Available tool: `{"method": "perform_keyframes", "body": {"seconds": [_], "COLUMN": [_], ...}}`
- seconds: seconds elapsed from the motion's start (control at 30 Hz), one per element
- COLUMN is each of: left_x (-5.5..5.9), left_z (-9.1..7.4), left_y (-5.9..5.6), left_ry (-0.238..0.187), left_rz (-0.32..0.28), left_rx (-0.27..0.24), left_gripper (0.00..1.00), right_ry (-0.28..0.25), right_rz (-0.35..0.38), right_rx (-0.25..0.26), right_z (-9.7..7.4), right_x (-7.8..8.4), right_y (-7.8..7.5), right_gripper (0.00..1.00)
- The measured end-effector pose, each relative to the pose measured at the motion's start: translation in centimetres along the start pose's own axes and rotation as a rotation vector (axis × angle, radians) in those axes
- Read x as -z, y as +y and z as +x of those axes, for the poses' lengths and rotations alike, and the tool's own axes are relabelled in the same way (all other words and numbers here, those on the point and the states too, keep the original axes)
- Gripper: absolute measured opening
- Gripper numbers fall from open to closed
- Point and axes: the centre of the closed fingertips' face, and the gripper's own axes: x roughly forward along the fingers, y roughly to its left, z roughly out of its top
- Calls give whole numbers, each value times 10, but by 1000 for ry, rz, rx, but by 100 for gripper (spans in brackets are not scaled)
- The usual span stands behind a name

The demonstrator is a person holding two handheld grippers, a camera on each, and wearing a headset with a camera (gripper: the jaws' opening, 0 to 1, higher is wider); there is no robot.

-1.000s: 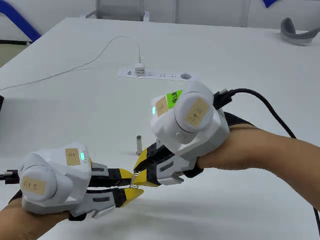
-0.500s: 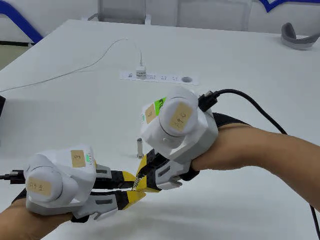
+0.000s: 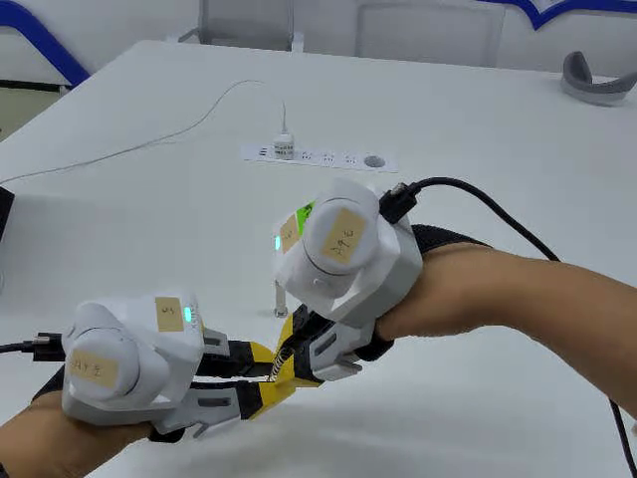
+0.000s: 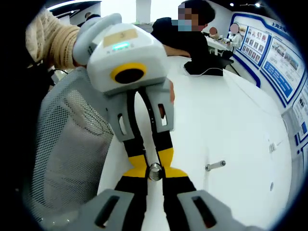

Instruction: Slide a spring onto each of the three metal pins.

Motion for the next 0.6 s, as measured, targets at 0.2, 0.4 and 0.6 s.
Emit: {"method": "perform_keyframes", "body": {"seconds": [0.2, 0.4, 0.6], "left_x": [-2, -2, 4], "left_z": [-2, -3, -6], "left_y": [6, 11, 13], "left_ry": [-42, -67, -64], "left_rz": [-51, -71, -104], "left_rx": [-13, -39, -51], "left_gripper": [11, 14, 23], "right_ry": [1, 3, 0], "right_rz": [-1, -5, 7], "right_rx": [4, 9, 20], "right_z": [-2, -4, -11], "right_x": [-2, -4, -1], "right_y": [-4, -8, -14], "right_gripper": [12, 12, 12]}}
